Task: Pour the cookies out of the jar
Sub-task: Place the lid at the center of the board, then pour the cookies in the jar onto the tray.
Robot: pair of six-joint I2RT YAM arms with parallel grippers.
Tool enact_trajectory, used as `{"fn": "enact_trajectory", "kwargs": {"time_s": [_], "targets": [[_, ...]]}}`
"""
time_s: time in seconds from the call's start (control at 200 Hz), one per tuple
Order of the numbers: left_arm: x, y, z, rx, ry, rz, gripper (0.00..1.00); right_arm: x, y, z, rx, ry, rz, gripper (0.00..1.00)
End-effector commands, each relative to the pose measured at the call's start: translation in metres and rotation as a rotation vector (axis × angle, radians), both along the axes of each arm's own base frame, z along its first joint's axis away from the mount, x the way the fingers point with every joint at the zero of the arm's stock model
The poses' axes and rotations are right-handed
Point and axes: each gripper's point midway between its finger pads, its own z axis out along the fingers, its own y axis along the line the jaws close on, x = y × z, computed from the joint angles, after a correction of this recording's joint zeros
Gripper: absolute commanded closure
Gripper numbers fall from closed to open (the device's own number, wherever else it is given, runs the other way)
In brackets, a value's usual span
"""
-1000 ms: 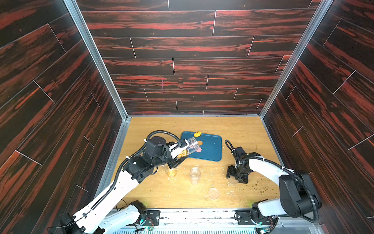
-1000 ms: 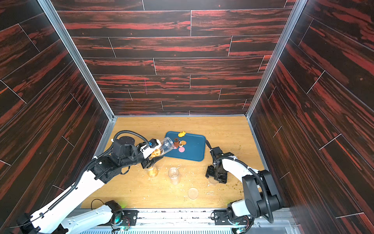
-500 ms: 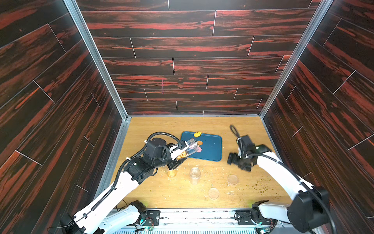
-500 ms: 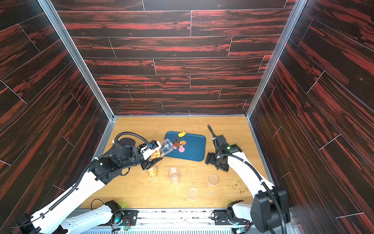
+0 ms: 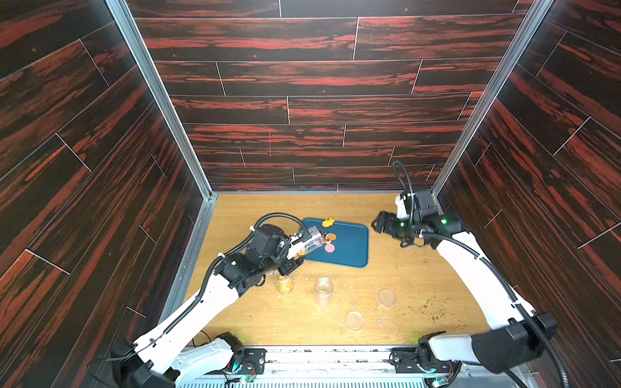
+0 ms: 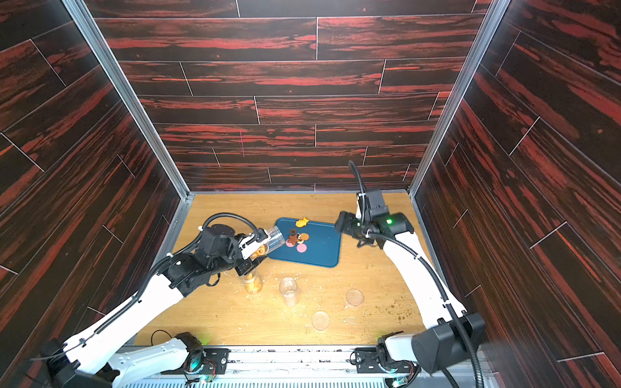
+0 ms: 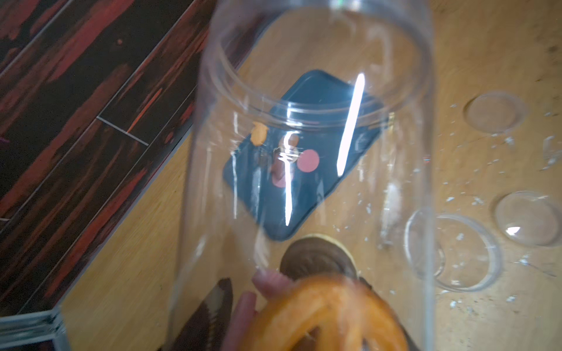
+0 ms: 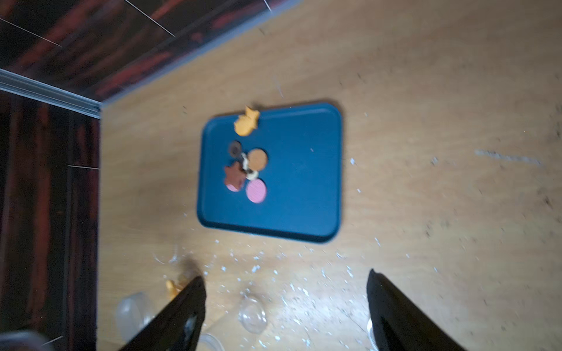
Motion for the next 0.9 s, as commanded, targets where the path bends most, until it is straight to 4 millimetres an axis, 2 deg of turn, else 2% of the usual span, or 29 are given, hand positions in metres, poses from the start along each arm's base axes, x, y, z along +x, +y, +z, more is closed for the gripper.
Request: {"fn": "enact_trajectory", "kwargs": {"time_s": [0.0,0.185,0.401,0.566,0.797,0.897], "targets": [[0.018,0.005,0.008,0.077,-0.065,0.027,0.70,0.008,0.008,0.004,0.014,-0.002,0.037,0.14],[0.046,0.005,-0.013,0.245,-0.083,0.025,0.70,0.015,0.014,0.006,0.003,0.003,0.074,0.14],[0.073,-0.002,-0.040,0.394,-0.069,-0.013,0.70,0.012,0.011,0.003,-0.030,0.009,0.104,0.14],[0.082,-0.009,-0.060,0.418,-0.036,-0.026,0.70,0.009,0.009,-0.003,-0.043,0.029,0.118,0.14],[0.092,-0.021,-0.080,0.429,-0.008,-0.056,0.70,0.003,0.004,-0.023,-0.035,0.080,0.125,0.14],[0.096,-0.024,-0.092,0.440,-0.003,-0.070,0.70,0.002,0.001,-0.024,-0.030,0.083,0.122,0.14]]}}
